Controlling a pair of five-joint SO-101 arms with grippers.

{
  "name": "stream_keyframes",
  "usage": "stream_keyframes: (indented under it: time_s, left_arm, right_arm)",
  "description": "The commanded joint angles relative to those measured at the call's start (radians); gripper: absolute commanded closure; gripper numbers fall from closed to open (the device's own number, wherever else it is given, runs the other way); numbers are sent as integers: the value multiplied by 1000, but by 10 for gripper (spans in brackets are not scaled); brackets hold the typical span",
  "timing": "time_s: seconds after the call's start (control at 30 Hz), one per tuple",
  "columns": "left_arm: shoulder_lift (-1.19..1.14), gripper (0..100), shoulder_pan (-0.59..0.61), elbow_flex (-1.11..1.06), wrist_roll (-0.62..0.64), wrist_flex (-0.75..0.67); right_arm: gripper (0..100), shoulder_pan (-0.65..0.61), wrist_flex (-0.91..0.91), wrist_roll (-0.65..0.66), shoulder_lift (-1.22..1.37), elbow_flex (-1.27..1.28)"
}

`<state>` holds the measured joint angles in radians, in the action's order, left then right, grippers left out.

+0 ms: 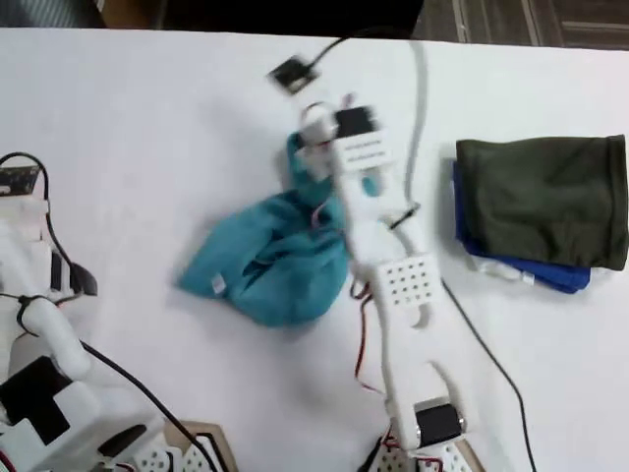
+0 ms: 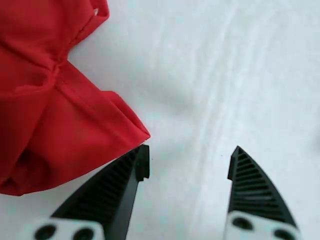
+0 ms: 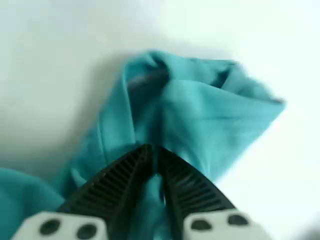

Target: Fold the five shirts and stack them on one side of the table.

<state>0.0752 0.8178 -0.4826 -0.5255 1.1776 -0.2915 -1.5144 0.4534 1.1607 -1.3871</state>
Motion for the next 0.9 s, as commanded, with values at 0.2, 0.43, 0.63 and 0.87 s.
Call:
stream_keyframes:
  time_s: [0.2,0.43,0.63,0.87]
  left_arm:
    - [52,725,-161,45,9,6]
    - [54,725,-328,48,71,8]
    - [54,722,-436,163,121,109]
    - [44,720,-571,254,124,186]
  right_arm:
    - [978,153,-199,8,-150,-264]
    - [978,302,-203,8,-272,17]
    - [978,344,-202,9,-476,385]
    - [978,269,-197,44,-852,816]
